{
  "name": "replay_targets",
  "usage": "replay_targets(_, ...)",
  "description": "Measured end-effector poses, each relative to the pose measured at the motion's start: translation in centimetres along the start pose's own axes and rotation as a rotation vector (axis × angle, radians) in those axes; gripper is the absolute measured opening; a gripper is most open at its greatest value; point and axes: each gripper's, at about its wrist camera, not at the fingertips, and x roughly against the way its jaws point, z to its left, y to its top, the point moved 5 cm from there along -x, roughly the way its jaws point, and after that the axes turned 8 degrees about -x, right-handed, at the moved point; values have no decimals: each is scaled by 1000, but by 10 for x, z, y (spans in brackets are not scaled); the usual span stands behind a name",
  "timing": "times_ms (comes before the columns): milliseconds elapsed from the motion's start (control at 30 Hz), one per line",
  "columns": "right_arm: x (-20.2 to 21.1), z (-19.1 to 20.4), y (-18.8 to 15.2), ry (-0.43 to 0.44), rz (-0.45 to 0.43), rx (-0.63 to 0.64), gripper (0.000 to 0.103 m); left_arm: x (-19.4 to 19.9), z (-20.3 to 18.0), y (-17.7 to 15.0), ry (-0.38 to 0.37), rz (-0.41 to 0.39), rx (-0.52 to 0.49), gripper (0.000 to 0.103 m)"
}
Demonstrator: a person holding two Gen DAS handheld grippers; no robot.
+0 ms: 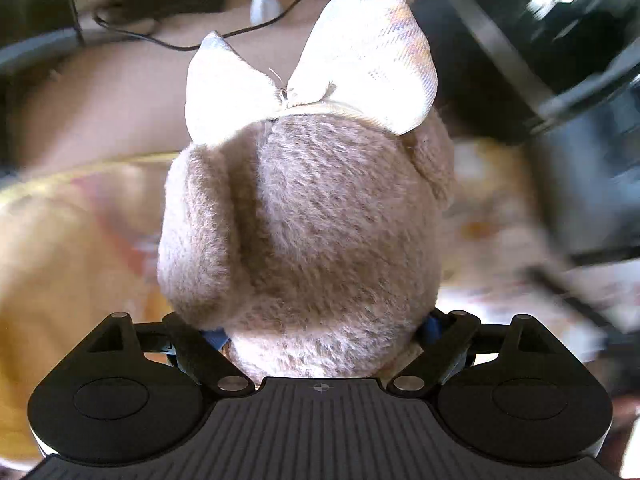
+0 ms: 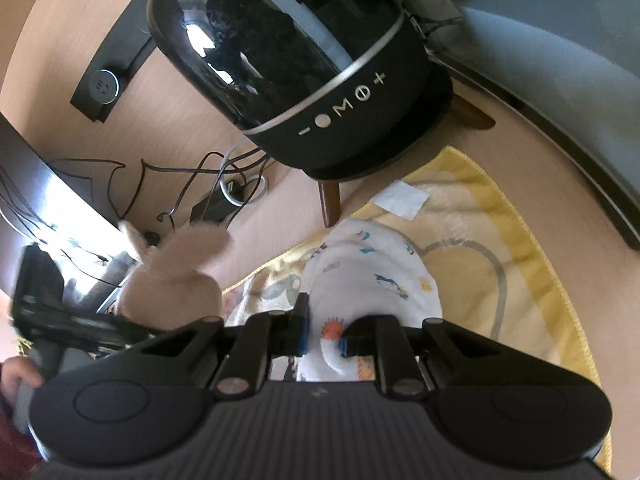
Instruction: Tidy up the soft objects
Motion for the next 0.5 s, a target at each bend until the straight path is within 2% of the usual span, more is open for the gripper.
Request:
replay_targets(33, 0, 3, 1, 0, -1, 14, 15, 3, 0, -3, -62, -26, 7, 91)
replay_targets(100, 0, 11, 1, 0, 1, 44, 15, -1, 7, -11, -140, -44, 25, 92)
replay_targets(167, -1, 19, -1, -6, 10, 78, 15, -12, 24, -24, -153, -19, 60, 93)
replay_targets(233, -4, 25, -4, -16, 25, 106, 15, -24, 45, -35, -111, 11, 93, 93)
replay_targets(333, -9, 34, -9, -37, 49, 142, 15, -20, 72, -42, -188, -34, 207, 95)
replay_targets(433, -11, 48, -14, -39, 66, 194, 15, -2, 85, -46, -128, -77, 209, 103)
replay_targets(500, -11, 61, -16, -28, 67, 241, 15, 12, 91, -51, -81, -95, 206, 103)
